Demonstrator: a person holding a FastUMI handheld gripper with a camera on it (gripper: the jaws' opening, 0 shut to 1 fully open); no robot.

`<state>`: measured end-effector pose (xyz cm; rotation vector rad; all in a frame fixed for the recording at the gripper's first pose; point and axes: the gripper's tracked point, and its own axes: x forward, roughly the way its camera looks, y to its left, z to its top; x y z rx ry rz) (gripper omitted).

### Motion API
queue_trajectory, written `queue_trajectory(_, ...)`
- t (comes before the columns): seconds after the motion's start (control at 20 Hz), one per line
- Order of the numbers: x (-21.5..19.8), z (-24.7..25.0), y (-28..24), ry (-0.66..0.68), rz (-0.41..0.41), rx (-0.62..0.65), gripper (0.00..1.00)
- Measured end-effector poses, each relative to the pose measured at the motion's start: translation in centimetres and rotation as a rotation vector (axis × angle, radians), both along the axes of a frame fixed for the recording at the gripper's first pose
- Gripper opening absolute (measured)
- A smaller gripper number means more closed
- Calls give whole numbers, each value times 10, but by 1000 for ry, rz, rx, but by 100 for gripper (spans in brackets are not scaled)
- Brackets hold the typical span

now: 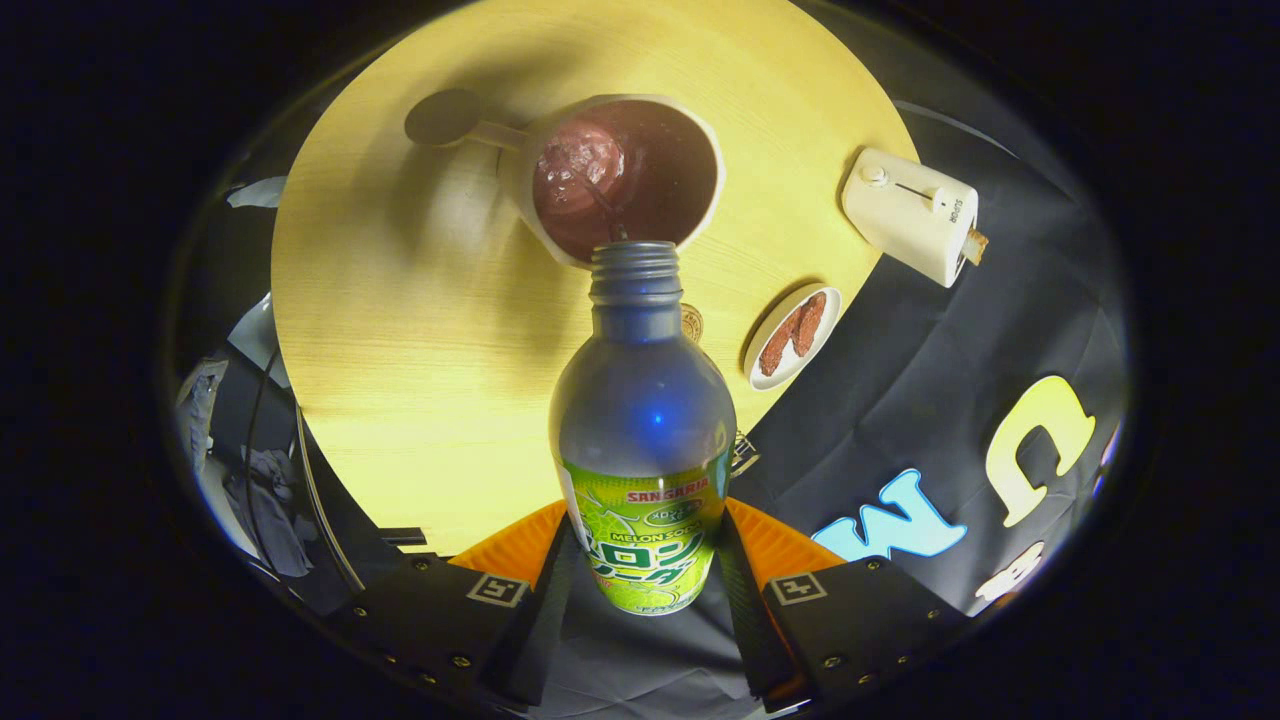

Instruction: Take the bottle from table, then pour the juice into the cup, finally place the bottle on the coaster

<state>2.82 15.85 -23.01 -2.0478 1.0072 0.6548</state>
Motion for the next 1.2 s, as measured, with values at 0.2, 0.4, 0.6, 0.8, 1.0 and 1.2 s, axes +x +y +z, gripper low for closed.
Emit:
queue_trajectory(0.2, 2, 5, 4, -7, 5, -14, 73)
queue_trajectory(0.4, 1, 6, 9, -3, 9, -25, 72)
queue_trajectory(0.6, 3, 7, 11, -4, 15, -38, 73)
queue_trajectory(0.8, 5, 8, 10, -3, 14, -51, 73)
queue_trajectory(1.0, 4, 11, 10, 4, 26, -73, 73)
queue_trajectory(1.2, 6, 13, 10, 6, 35, -83, 73)
